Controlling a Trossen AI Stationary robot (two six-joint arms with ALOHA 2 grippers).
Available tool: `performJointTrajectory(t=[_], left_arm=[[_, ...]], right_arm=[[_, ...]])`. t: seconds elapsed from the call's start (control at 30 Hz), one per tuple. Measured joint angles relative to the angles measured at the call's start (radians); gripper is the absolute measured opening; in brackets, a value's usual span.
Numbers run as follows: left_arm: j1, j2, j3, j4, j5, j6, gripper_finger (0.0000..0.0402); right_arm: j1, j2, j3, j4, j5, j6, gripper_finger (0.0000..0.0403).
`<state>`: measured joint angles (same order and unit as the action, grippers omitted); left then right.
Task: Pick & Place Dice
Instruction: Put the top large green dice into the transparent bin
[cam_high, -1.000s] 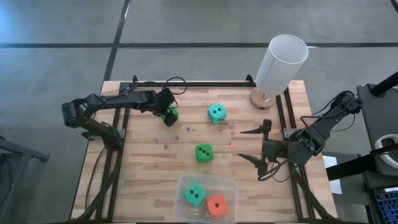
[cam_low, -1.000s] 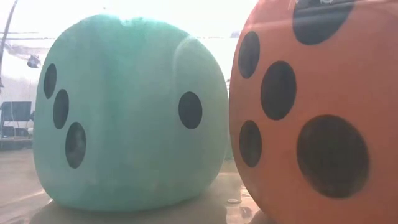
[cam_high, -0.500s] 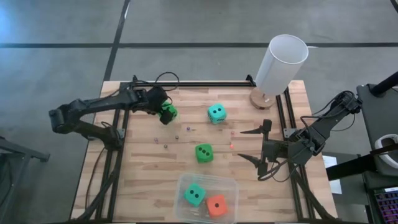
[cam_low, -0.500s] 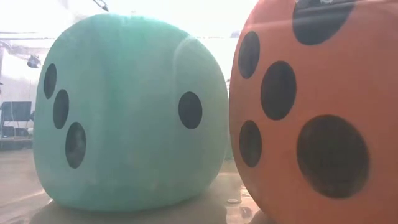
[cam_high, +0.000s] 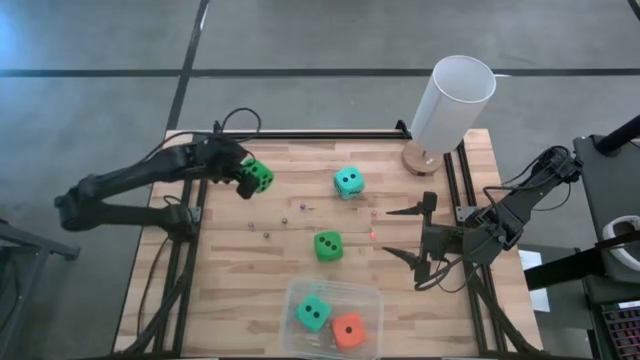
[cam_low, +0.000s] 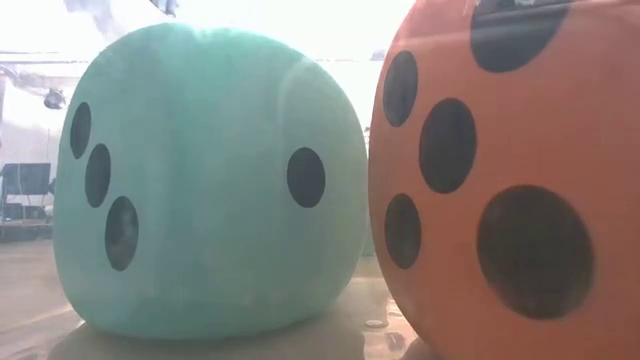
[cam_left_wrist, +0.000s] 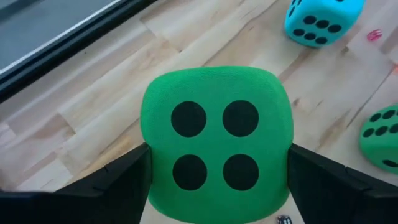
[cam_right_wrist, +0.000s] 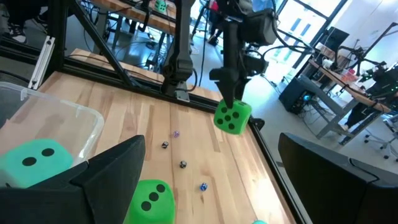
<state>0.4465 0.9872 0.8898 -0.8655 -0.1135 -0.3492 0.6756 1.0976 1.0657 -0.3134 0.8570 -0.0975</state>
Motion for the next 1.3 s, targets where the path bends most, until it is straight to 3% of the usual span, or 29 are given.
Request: performJointTrajectory(t=[0.37, 0.83, 1.3], left_arm=[[-0.063, -0.069, -0.012, -0.041, -0.002, -0.015, 0.0321], [-0.226, -0.081, -0.012, -0.044, 0.001, -0.129, 0.0322], [-0.396, -0.081, -0.012, 0.053, 0.001, -0.192, 0.0323]], right_arm=[[0.0, 0.0, 0.0, 0.0, 0.0, 0.0, 0.0366], [0.0, 0.0, 0.0, 0.0, 0.0, 0.0, 0.0366], [0.0, 0.0, 0.0, 0.0, 0.0, 0.0, 0.0366]])
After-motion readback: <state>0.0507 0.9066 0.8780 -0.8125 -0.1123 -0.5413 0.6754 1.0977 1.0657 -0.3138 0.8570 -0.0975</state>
